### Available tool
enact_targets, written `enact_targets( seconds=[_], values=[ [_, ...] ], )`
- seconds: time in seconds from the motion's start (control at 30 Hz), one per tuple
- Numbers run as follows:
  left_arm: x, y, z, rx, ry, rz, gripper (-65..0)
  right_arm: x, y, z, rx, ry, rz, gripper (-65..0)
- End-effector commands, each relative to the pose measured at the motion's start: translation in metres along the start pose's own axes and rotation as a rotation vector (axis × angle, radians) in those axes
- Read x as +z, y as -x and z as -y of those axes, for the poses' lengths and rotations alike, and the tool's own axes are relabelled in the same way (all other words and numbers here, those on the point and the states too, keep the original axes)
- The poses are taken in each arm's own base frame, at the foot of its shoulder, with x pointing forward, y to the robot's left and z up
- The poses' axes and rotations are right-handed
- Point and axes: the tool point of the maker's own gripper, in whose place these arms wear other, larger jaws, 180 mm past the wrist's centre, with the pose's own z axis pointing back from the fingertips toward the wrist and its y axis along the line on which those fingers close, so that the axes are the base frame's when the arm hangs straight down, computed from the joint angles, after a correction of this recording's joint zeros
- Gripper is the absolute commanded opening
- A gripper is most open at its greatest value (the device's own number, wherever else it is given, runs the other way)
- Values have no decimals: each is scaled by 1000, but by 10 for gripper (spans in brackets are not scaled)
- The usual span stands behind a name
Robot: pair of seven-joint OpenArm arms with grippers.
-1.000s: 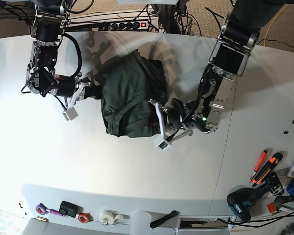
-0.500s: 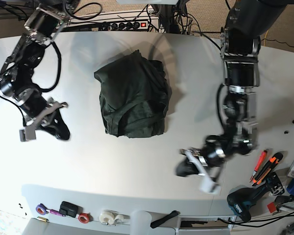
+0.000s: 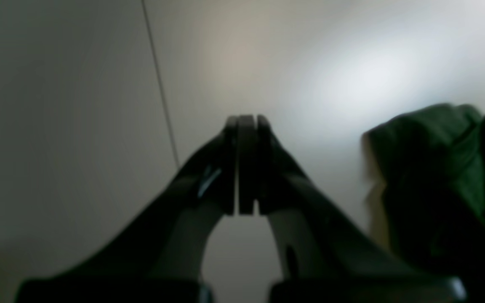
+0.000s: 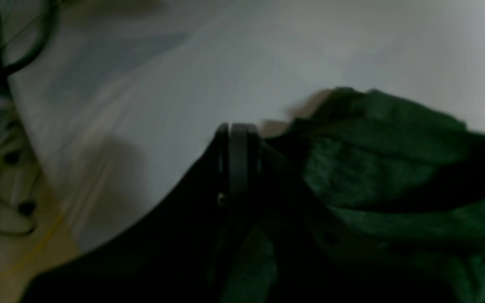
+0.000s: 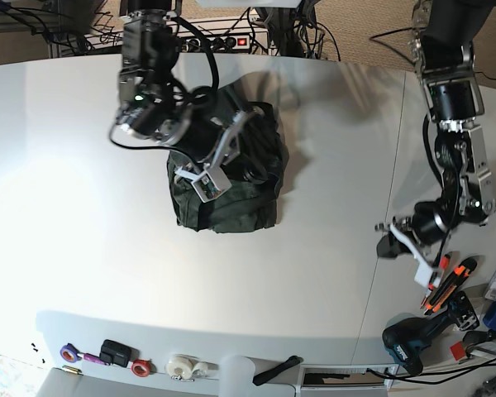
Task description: Layout the t-shirt on the table in an organized manner, then fold the t-shirt properly
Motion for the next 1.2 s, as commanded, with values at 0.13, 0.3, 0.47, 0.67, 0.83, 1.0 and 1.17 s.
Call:
enact_targets(
  seconds=[0.13,0.3,0.47,0.67,0.83,1.0,1.17],
  values=[
    [5,-5,5,-18,37,36,-650,-26,50,28,-77,73,-126,-650],
    [6,1,12,-5,78,41,-650,-23,79,85,-182,194,-182,-650],
    [6,1,12,-3,81,43,-650,27,74,166,-196,396,-169,-650],
    [6,1,13,-3,82,44,-650,121,74,253,-141,634,-203,-650],
    [6,1,13,-3,82,44,-650,185,77,305,-84,759,-254,-650],
    [6,1,13,-3,82,44,-650,222,96,335,-95,818,-319,-650],
    [7,-2,17,-1,108,60,-650,234,89,348,-102,837,-299,-650]
  ],
)
